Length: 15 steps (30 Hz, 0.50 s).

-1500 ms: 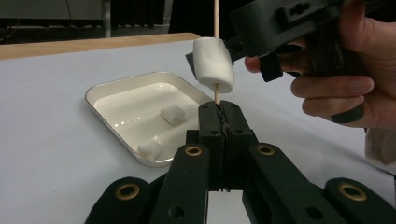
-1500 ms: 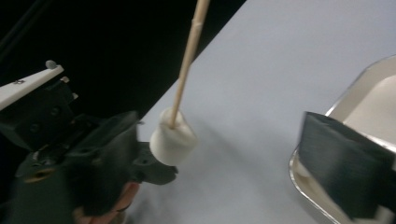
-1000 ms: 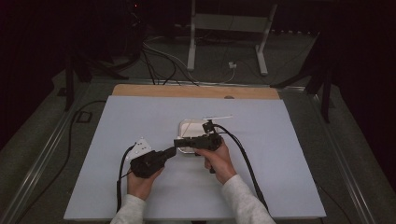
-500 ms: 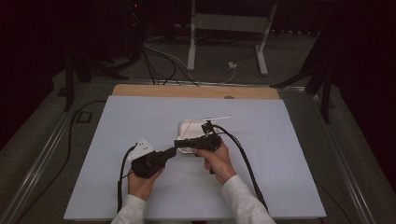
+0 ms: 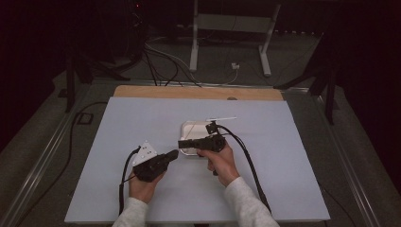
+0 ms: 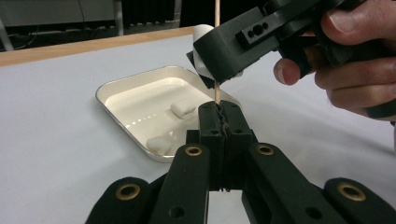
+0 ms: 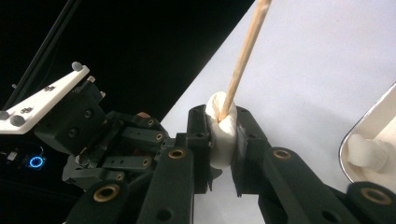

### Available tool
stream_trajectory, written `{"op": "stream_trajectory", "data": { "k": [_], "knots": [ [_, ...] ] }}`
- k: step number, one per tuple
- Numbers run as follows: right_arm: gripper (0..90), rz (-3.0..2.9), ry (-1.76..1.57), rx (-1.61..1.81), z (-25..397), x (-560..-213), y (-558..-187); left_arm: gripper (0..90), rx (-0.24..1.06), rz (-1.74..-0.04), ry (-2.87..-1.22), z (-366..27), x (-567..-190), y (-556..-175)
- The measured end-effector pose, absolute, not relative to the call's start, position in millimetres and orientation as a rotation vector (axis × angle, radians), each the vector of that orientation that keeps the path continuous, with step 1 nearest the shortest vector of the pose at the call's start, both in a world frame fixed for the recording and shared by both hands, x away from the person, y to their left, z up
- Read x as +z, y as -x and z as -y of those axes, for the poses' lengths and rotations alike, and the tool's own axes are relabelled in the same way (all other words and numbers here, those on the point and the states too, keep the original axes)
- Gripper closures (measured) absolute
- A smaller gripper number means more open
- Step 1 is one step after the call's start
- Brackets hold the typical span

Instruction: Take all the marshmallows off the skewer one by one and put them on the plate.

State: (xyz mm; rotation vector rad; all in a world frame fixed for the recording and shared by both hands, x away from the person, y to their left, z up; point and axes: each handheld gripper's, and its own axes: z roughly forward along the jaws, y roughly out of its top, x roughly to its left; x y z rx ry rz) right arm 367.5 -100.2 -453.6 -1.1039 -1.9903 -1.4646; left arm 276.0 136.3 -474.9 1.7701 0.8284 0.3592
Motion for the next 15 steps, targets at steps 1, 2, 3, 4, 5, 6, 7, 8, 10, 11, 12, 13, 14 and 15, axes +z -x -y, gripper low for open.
{"op": "stream_trajectory", "data": {
  "k": [1,2,3,4,5,6,7,8,10,11,12,13,14,15],
  "knots": [
    [79.9,1.989,1.104,-1.466,100.6,-453.0,-367.7,90.0,0.363,-0.827,-1.771,-136.2,-475.0,-275.9],
    [79.8,1.989,1.105,-1.468,100.9,-452.6,-367.9,90.0,0.365,-0.825,-1.771,-136.3,-475.2,-275.8],
    [79.8,1.985,1.106,-1.469,101.4,-452.4,-368.2,90.0,0.373,-0.823,-1.773,-136.4,-475.7,-275.7],
    [79.8,1.982,1.109,-1.470,101.7,-452.3,-368.4,90.0,0.373,-0.823,-1.772,-136.4,-476.5,-275.8],
    [79.8,1.985,1.112,-1.471,101.9,-452.1,-368.8,90.0,0.371,-0.823,-1.769,-136.7,-477.4,-276.1],
    [79.9,1.982,1.118,-1.471,102.3,-452.1,-369.2,90.0,0.373,-0.822,-1.773,-136.9,-477.7,-276.1],
    [79.9,1.978,1.121,-1.471,102.8,-452.0,-369.6,90.0,0.375,-0.822,-1.775,-137.0,-477.8,-276.0],
    [79.9,1.974,1.125,-1.472,103.6,-451.7,-369.9,90.0,0.378,-0.822,-1.778,-137.1,-477.7,-275.7],
    [80.0,1.968,1.133,-1.484,105.2,-450.6,-370.6,90.0,0.385,-0.820,-1.786,-137.4,-477.9,-275.3],
    [80.1,1.960,1.142,-1.494,107.0,-449.5,-371.1,90.0,0.381,-0.818,-1.782,-137.9,-478.1,-275.1],
    [80.1,1.951,1.144,-1.497,108.8,-448.2,-371.9,90.0,0.378,-0.817,-1.782,-137.8,-477.9,-275.0],
    [80.1,1.956,1.138,-1.499,109.7,-447.7,-372.4,90.0,0.379,-0.816,-1.786,-137.3,-477.8,-274.9],
    [80.1,1.961,1.142,-1.493,110.0,-446.7,-371.9,90.0,0.378,-0.815,-1.788,-136.9,-478.0,-274.8],
    [80.1,1.969,1.141,-1.492,110.4,-446.4,-371.8,90.0,0.376,-0.812,-1.790,-136.7,-478.1,-274.8]
  ]
}}
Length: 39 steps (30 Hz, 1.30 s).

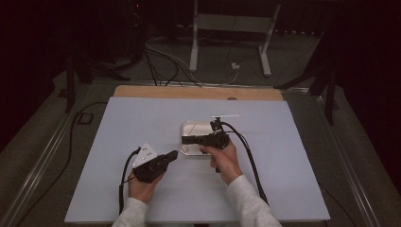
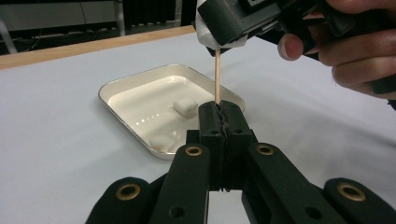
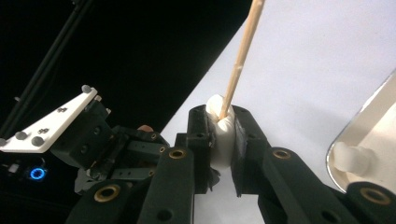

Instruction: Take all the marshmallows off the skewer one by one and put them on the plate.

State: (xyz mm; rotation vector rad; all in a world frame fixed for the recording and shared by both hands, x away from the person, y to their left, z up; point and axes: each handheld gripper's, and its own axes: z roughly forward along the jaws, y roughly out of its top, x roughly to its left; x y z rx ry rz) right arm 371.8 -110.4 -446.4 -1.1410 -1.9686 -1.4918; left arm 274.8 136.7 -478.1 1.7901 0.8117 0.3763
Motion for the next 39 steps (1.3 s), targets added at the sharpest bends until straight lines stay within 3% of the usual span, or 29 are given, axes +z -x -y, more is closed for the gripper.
{"op": "stream_trajectory", "data": {
  "k": [39],
  "knots": [
    [79.9,1.884,1.239,-1.579,146,-425,-391,90.0,0.406,-0.770,-1.845,-139,-479,-269]
  ]
}}
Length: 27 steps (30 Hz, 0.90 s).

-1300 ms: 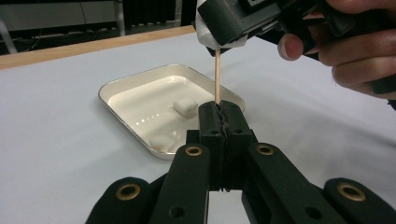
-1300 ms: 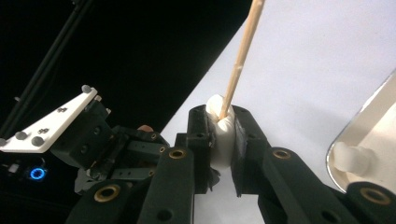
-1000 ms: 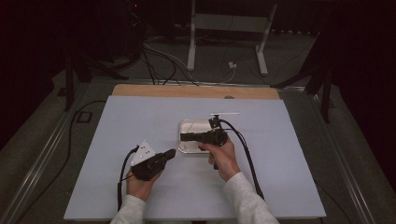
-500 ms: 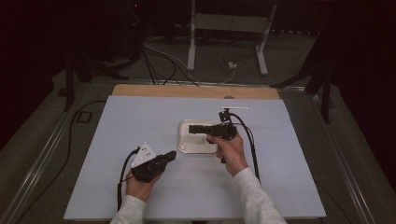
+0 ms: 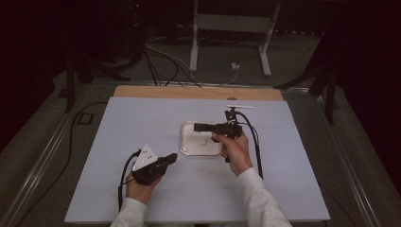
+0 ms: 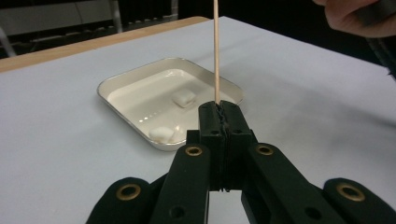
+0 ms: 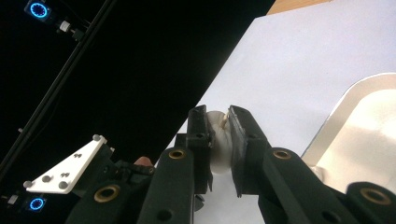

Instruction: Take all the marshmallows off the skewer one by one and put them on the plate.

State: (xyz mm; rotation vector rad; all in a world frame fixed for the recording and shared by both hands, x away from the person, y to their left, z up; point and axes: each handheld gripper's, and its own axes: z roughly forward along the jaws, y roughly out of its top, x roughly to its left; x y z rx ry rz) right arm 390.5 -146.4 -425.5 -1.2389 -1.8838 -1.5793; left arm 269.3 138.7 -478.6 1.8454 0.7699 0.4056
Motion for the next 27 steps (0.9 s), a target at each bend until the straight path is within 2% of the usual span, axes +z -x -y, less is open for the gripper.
{"op": "stream_trajectory", "data": {
  "k": [27],
  "knots": [
    [81.6,1.850,1.304,-1.614,156.7,-428.5,-399.2,90.0,0.426,-0.768,-1.893,-144.4,-481.7,-269.2]
  ]
}}
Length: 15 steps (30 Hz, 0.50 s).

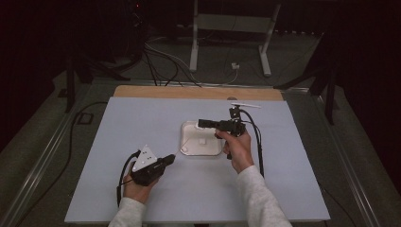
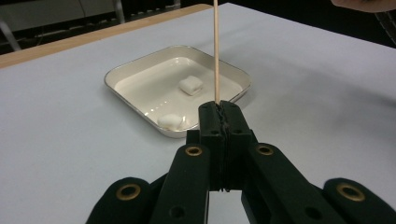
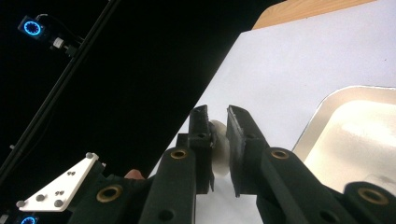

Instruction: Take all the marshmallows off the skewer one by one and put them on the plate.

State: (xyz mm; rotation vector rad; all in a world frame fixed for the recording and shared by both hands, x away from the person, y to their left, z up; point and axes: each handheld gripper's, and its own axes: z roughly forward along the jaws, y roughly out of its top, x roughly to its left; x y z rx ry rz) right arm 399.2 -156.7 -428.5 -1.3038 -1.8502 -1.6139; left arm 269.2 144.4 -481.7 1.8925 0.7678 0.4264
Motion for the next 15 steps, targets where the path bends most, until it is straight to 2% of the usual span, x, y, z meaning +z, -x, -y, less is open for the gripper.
{"op": "stream_trajectory", "data": {
  "k": [5,8,12,15],
  "knots": [
    [83.3,1.852,1.310,-1.626,158,-428,-399,90.0,0.422,-0.759,-1.902,-147,-482,-268],
    [84.1,1.837,1.357,-1.669,164,-425,-400,90.0,0.446,-0.775,-1.968,-151,-487,-267],
    [82.4,1.862,1.473,-1.736,199,-410,-405,90.0,0.416,-0.841,-1.867,-169,-485,-269],
    [79.3,2.016,1.502,-1.651,201,-412,-404,90.0,0.417,-0.874,-1.850,-166,-484,-272]
  ]
}}
